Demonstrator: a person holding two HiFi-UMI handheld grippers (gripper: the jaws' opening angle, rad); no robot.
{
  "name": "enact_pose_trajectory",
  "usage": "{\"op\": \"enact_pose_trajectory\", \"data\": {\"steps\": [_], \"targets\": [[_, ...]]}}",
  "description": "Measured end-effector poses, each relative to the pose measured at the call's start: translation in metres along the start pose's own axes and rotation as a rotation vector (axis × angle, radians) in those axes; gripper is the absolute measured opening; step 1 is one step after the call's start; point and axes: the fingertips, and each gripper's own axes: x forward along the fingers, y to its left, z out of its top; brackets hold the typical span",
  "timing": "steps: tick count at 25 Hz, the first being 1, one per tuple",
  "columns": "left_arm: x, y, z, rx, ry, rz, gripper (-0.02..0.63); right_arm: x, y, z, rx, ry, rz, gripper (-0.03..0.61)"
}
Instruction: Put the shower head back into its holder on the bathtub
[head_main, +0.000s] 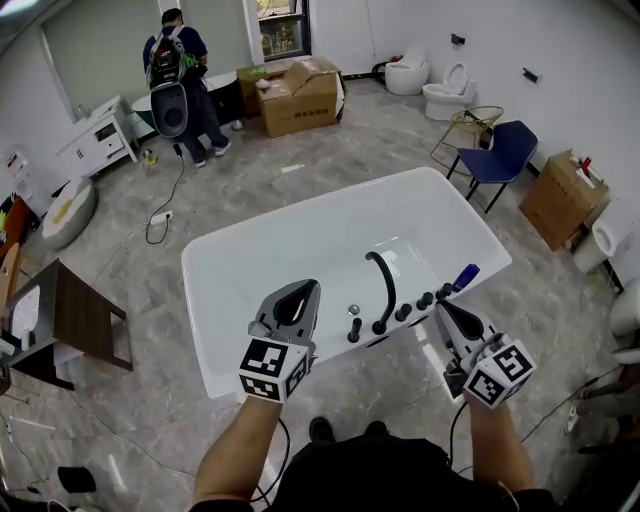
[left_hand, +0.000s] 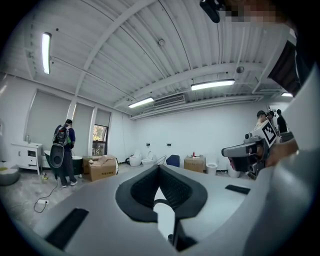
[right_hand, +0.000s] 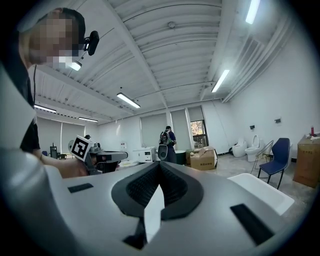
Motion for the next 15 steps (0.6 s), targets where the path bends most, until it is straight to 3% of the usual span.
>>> {"op": "enact_pose_trajectory", "data": {"steps": [15], "targets": [[0.014,-0.025,-0.018,-0.025,0.042,-0.023,0.014,-0.003,-0.013,-0.001,0.039,-0.003,0.029,0.014]]}}
